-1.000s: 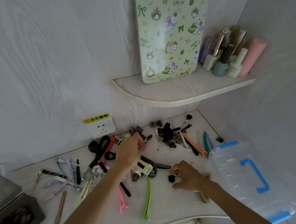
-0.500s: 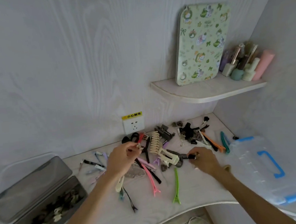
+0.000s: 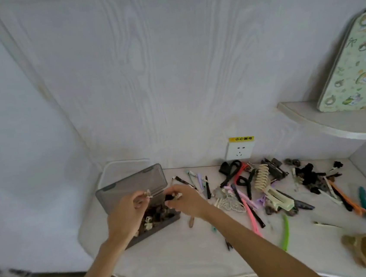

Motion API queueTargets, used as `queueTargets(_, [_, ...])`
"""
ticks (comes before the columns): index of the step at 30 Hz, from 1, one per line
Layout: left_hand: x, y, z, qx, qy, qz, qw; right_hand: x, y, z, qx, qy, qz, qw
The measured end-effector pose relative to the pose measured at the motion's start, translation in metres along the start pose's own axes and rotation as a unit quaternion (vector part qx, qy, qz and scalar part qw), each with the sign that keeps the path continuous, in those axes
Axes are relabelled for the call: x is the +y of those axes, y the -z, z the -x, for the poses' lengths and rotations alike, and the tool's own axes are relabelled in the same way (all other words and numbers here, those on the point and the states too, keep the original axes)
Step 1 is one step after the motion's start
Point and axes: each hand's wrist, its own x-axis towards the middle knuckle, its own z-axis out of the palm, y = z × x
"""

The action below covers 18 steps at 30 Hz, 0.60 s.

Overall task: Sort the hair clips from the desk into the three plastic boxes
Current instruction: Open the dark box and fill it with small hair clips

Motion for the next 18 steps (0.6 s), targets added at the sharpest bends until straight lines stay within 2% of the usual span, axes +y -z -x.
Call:
queueTargets(4, [-0.012, 0.002, 0.007, -0.059, 0.022, -0.062, 0.996, 0.016, 0.003, -0.005, -0.058, -0.021, -0.016, 0.998])
queueTargets(7, [-0.006, -0.01, 0.009, -0.058, 0.026, -0.07, 0.996, 0.049, 0.036, 0.007, -0.039, 0.048, -0.057, 0.996])
queueTargets(10, [0.032, -0.038, 0.008, -0.054, -0.017, -0.054, 0.997, 0.09, 0.087, 0.039, 0.015, 0.157, -0.105, 0.982])
queueTargets(12, [0.07, -0.069, 0.009, -0.071, -0.07, -0.036, 0.994, 0.119, 0.13, 0.073, 0.06, 0.09, -0.133, 0.985])
queueTargets(14, [0.11, -0.101, 0.015, -0.114, -0.143, -0.02, 0.983, 0.142, 0.155, 0.107, 0.128, 0.023, -0.106, 0.986])
queueTargets(16, [0.15, -0.137, 0.028, -0.169, -0.227, -0.009, 0.959, 0.167, 0.185, 0.132, 0.215, -0.063, 0.069, 0.972])
queueTargets(17, [0.169, -0.157, 0.033, -0.186, -0.264, -0.006, 0.946, 0.18, 0.196, 0.142, 0.248, -0.117, 0.107, 0.956])
queueTargets(18, [0.182, -0.174, 0.038, -0.19, -0.295, -0.009, 0.936, 0.191, 0.203, 0.151, 0.27, -0.125, 0.133, 0.945])
